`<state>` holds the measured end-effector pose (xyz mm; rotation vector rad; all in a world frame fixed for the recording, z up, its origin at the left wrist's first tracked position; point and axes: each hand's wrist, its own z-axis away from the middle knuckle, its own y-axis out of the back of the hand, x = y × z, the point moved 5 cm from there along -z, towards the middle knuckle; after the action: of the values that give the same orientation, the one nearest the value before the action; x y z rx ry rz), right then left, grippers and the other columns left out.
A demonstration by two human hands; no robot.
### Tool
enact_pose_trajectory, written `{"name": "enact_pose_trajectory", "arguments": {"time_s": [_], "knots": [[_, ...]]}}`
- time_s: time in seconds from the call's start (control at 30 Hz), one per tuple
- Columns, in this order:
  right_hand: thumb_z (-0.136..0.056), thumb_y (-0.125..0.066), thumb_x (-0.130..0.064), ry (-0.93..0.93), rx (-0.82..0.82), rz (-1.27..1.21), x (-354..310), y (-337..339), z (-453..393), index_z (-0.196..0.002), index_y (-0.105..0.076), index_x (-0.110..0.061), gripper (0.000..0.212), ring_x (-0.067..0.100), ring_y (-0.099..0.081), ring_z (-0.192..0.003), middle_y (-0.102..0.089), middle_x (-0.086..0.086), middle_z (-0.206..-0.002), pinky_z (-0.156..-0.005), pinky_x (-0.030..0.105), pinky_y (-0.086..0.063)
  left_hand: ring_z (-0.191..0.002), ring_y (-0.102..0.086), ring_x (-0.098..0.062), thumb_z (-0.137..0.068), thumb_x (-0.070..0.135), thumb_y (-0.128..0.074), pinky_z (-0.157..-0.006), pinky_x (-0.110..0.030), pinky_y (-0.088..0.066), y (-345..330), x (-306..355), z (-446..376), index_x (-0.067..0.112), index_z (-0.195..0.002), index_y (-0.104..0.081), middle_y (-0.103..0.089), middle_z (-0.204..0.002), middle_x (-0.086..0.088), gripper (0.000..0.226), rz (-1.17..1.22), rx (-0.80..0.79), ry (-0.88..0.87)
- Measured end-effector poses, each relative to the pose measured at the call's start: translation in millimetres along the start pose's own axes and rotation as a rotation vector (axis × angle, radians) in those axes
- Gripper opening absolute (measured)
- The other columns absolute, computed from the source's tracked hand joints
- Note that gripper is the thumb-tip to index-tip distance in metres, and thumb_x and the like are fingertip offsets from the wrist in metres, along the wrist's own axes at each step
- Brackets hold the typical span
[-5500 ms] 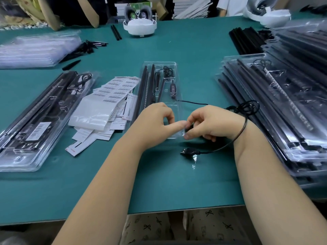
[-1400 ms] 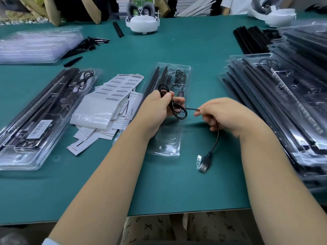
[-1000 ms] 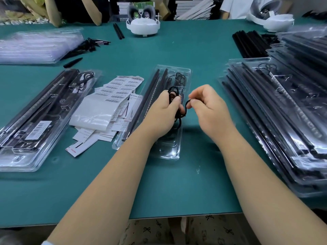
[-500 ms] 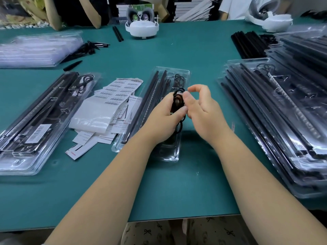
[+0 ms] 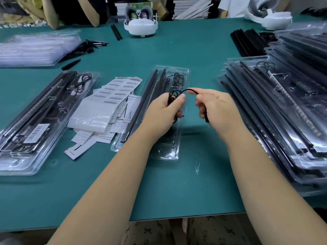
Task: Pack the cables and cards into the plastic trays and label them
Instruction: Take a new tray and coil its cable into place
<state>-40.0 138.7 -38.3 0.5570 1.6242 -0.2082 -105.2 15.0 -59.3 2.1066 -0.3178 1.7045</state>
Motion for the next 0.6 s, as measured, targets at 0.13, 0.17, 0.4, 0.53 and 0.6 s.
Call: {"name": "enact_pose_trajectory", "arguments": {"time_s": [0.13,0.17,0.4,0.53,0.6], "knots": [[-0.091,-0.054,-0.01,0.056,0.046,0.012,-1,-3,4,-0.105,-0.064,-0.039,0.033,0.001,-0.056,-0.056,-0.057,-0.007,-0.074,-0.048,0.01,-0.038,-0.05,-0.048,0.002,-0.098,0.036,-0.048,-0.049,-0.006,-0.037,2,1,3,0.015,-0.076,-0.051,-0.057,-0.054,0.015,0.03,-0.005,0.0,0.03],[-0.089,-0.06,-0.01,0.059,0.1,-0.039,-1,0,5,-0.104,-0.063,-0.036,0.03,0.004,-0.058,-0.059,-0.06,-0.007,-0.072,-0.051,0.013,-0.041,-0.049,-0.048,0.003,-0.099,0.037,-0.046,-0.049,-0.006,-0.036,3,1,3,0.015,-0.077,-0.051,-0.058,-0.054,0.016,0.032,-0.015,0.006,0.036],[-0.083,-0.069,-0.007,0.012,0.163,-0.179,6,-2,5,-0.079,-0.07,-0.029,0.022,-0.001,-0.058,-0.062,-0.069,-0.015,-0.069,-0.058,0.015,-0.046,-0.079,-0.062,-0.005,-0.099,0.046,-0.037,-0.072,-0.015,-0.047,2,0,5,0.015,-0.096,-0.061,-0.07,-0.081,0.019,0.039,-0.096,-0.024,0.06],[-0.084,-0.062,0.006,0.021,0.065,-0.26,3,-13,5,-0.087,-0.068,-0.023,0.03,0.008,-0.066,-0.07,-0.071,-0.006,-0.08,-0.058,0.017,-0.049,-0.068,-0.058,0.008,-0.099,0.049,-0.036,-0.061,-0.008,-0.043,3,0,6,0.021,-0.09,-0.06,-0.067,-0.077,0.018,0.037,-0.085,-0.023,0.081],[-0.081,-0.064,0.009,0.051,0.042,-0.246,1,-15,6,-0.082,-0.07,-0.017,0.027,0.008,-0.066,-0.067,-0.071,-0.007,-0.07,-0.064,0.019,-0.053,-0.059,-0.052,0.013,-0.099,0.049,-0.037,-0.057,-0.006,-0.039,4,1,7,0.022,-0.08,-0.054,-0.06,-0.075,0.014,0.037,-0.119,-0.006,0.074]]}}
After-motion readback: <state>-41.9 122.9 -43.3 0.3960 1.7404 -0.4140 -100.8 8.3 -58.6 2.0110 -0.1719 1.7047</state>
